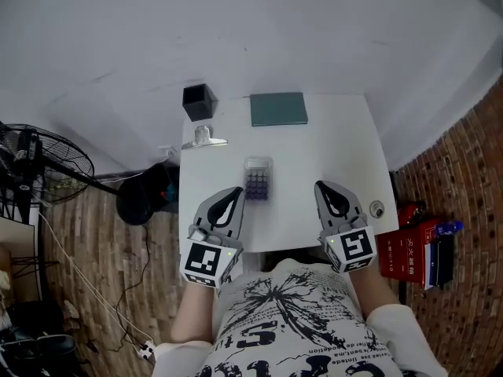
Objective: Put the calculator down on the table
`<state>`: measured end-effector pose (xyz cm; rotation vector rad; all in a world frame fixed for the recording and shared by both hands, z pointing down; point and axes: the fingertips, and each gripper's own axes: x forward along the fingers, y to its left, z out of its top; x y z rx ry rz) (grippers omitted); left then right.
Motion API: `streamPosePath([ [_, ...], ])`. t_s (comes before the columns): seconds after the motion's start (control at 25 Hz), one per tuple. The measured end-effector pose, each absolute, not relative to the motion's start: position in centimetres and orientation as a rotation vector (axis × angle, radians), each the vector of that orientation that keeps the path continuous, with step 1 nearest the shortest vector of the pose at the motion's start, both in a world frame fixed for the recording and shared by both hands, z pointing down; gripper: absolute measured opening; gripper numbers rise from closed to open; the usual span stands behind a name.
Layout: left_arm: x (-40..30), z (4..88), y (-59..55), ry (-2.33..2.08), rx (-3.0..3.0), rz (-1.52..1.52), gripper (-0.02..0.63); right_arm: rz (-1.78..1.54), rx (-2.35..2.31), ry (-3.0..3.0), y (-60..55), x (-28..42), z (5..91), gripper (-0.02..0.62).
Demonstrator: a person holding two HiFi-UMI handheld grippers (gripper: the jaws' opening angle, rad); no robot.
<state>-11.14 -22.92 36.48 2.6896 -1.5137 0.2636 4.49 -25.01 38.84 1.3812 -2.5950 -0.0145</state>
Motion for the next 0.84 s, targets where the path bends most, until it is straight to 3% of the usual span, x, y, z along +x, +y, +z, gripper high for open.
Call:
streamPosePath([
  [0.84,-10.1,37.4,-24.6,-1.460,2.688,0.300,0.014,-0.008,1.388,-2.587,-27.2,4.8,39.4,0.014],
])
